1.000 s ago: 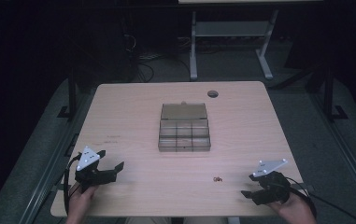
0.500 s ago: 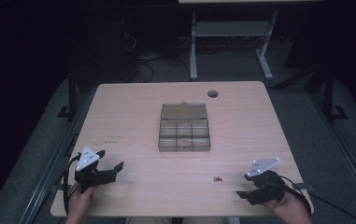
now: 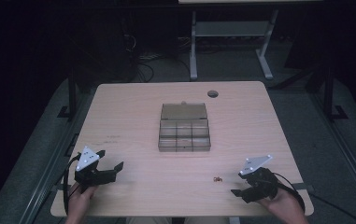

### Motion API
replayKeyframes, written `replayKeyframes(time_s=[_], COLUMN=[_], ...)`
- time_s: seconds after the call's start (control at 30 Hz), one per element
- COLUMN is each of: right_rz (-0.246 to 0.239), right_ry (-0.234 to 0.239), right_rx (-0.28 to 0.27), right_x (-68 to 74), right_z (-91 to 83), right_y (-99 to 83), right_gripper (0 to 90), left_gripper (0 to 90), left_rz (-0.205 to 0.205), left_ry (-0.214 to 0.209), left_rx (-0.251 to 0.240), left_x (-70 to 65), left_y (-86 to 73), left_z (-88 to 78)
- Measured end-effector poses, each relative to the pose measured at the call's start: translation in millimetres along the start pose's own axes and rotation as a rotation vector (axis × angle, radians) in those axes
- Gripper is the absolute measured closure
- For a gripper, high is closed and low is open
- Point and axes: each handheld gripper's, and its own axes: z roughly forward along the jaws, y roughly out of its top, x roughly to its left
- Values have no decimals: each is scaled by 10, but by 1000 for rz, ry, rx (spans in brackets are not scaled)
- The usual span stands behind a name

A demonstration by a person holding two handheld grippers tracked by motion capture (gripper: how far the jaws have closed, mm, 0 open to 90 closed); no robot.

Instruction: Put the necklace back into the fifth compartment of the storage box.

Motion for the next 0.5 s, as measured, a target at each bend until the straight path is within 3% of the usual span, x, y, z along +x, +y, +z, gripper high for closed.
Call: replayKeyframes(time_s=[0.37, 0.5], right_rz=[-84, -93], right_ry=[17, 24], right_rx=[47, 58], right_x=[30, 23], right_z=[152, 185], right_y=[225, 279], right_gripper=[360, 381], left_gripper=[132, 132], left_rz=[-7, -4], left_ry=[5, 3], left_rx=[-1, 0], left_x=[21, 20], left_y=[-3, -3], left_z=[-6, -6])
